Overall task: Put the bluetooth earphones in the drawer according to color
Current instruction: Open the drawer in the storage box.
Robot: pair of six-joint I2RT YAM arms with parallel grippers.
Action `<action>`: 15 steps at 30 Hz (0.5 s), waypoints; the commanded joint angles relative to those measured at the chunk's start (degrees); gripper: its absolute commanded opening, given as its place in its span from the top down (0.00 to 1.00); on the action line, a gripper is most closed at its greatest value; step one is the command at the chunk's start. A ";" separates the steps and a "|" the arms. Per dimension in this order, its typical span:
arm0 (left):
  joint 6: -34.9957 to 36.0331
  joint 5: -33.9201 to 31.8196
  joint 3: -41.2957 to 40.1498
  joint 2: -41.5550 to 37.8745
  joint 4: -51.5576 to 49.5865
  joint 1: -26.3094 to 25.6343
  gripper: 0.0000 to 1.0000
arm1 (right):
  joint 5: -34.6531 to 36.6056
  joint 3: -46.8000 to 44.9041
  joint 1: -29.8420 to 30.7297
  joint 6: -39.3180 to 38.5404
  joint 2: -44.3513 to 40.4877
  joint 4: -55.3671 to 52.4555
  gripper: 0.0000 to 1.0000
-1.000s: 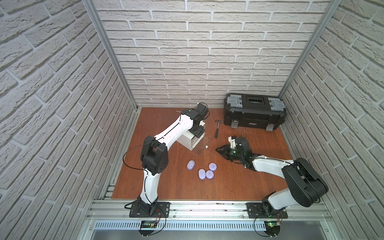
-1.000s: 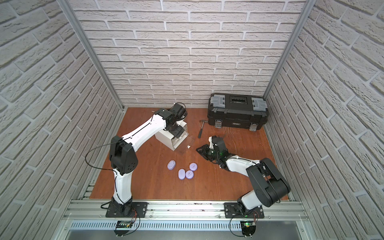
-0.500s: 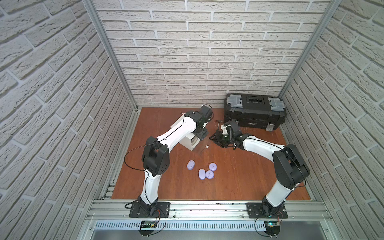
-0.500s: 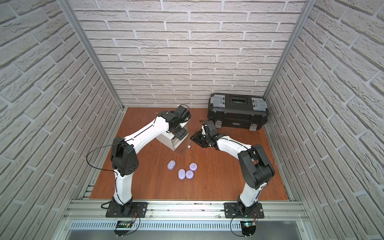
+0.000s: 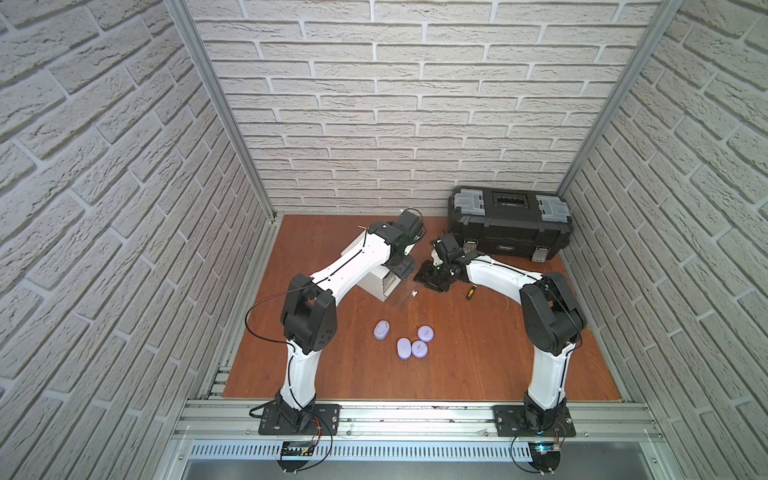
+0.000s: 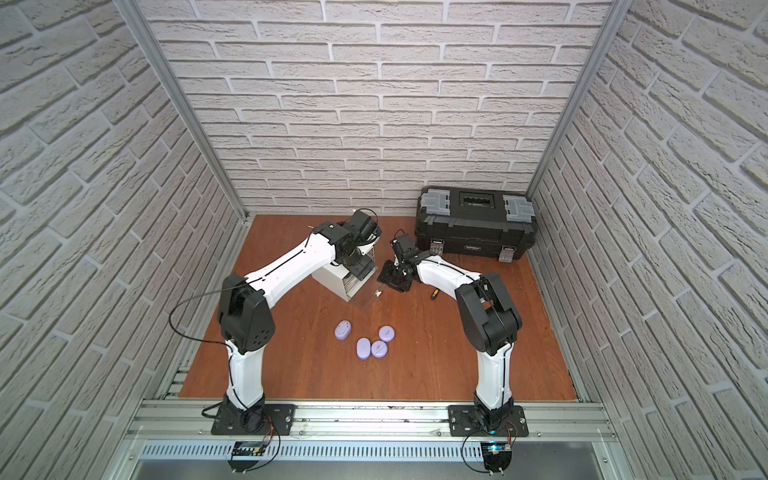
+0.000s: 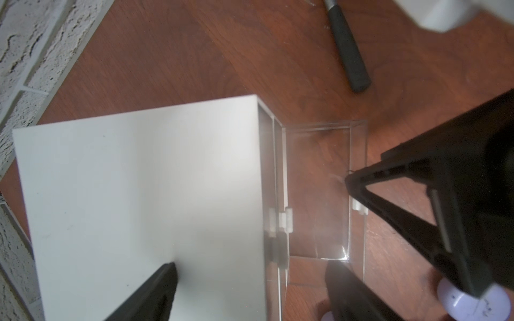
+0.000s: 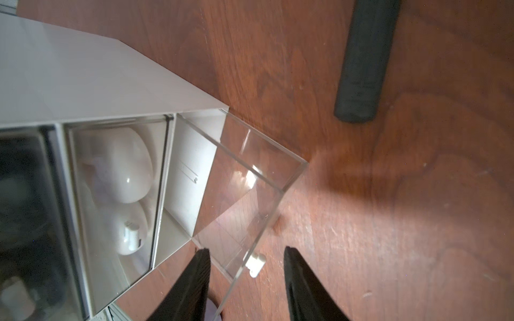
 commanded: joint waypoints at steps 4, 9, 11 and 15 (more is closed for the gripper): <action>-0.74 8.05 -4.09 2.68 -4.57 0.38 0.13 | 2.73 1.85 0.86 -3.20 3.98 -5.10 0.52; -0.80 7.52 -4.10 2.68 -4.59 0.72 0.13 | 4.04 -0.02 0.87 -3.95 4.01 -6.42 0.54; -0.77 7.13 -4.15 2.60 -4.72 0.88 0.13 | 4.38 -2.63 0.87 -4.03 2.18 -5.86 0.56; -0.64 6.47 -4.46 2.65 -4.85 1.07 0.13 | 4.76 -7.65 0.86 -4.02 -2.86 -4.94 0.60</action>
